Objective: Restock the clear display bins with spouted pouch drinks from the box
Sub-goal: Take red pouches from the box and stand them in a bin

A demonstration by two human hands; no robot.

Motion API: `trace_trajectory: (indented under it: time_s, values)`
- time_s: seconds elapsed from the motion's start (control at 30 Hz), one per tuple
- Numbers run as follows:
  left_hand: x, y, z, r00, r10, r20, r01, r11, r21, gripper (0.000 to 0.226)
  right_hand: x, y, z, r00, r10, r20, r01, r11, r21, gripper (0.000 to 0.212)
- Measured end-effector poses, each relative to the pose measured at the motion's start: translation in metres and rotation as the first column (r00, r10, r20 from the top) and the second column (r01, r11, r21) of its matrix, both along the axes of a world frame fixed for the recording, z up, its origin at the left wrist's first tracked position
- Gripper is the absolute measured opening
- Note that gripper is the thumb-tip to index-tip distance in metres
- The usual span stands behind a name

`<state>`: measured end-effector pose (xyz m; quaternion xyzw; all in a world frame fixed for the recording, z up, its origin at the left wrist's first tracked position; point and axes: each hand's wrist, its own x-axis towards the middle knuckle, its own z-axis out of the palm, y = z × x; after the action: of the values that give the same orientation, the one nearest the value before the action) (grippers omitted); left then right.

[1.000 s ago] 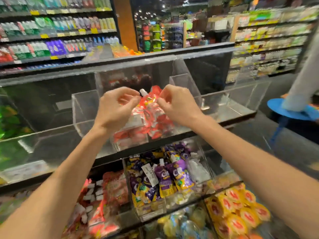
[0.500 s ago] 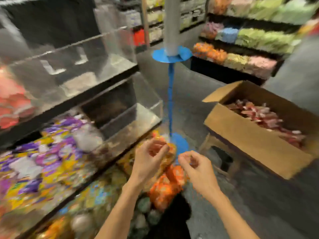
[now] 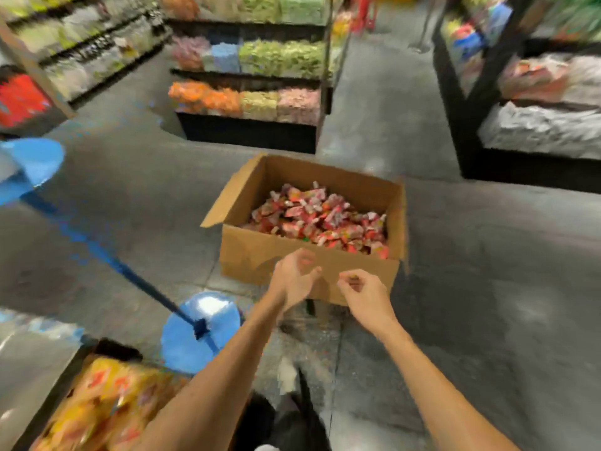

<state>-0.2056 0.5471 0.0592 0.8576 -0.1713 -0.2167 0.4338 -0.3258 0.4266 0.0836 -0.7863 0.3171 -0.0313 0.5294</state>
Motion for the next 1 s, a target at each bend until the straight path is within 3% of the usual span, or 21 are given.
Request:
trace_trajectory:
  time_s: [0.23,0.37,0.47,0.6,0.7,0.87,1.0]
  values:
    - [0.119,-0.084,-0.052,0.997,-0.047,-0.069,0.049,0.999,0.023,0.034,0.094,-0.085,-0.046,0.983,-0.123,-0.134,0.117,0.992,-0.053,0.010]
    - [0.173,-0.114,-0.089,0.975,-0.026,-0.222,0.047,0.995,0.087,0.037,0.145,-0.120,-0.083,0.941,-0.122,-0.314,0.099,0.991,-0.089,0.010]
    - [0.195,-0.132,-0.116,0.950,-0.093,-0.298,0.140,0.980,0.142,0.058,0.168,-0.146,-0.115,0.900,-0.161,-0.405,0.163,0.986,-0.030,0.019]
    - [0.209,-0.160,-0.141,0.909,-0.058,-0.412,0.159,0.964,0.215,0.095,0.183,-0.177,-0.151,0.800,-0.268,-0.537,0.375,0.922,0.100,0.025]
    - [0.216,-0.185,-0.155,0.928,-0.050,-0.370,0.155,0.953,0.259,0.095,0.196,-0.195,-0.174,0.745,-0.295,-0.598,0.466,0.872,0.150,0.035]
    - [0.227,-0.226,-0.173,0.983,-0.045,-0.176,0.111,0.916,0.387,0.090,0.225,-0.212,-0.206,0.710,-0.221,-0.669,0.532,0.790,0.304,0.040]
    - [0.231,-0.245,-0.188,0.995,-0.017,-0.097,0.062,0.873,0.483,0.087,0.241,-0.222,-0.222,0.672,-0.164,-0.722,0.552,0.761,0.340,0.073]
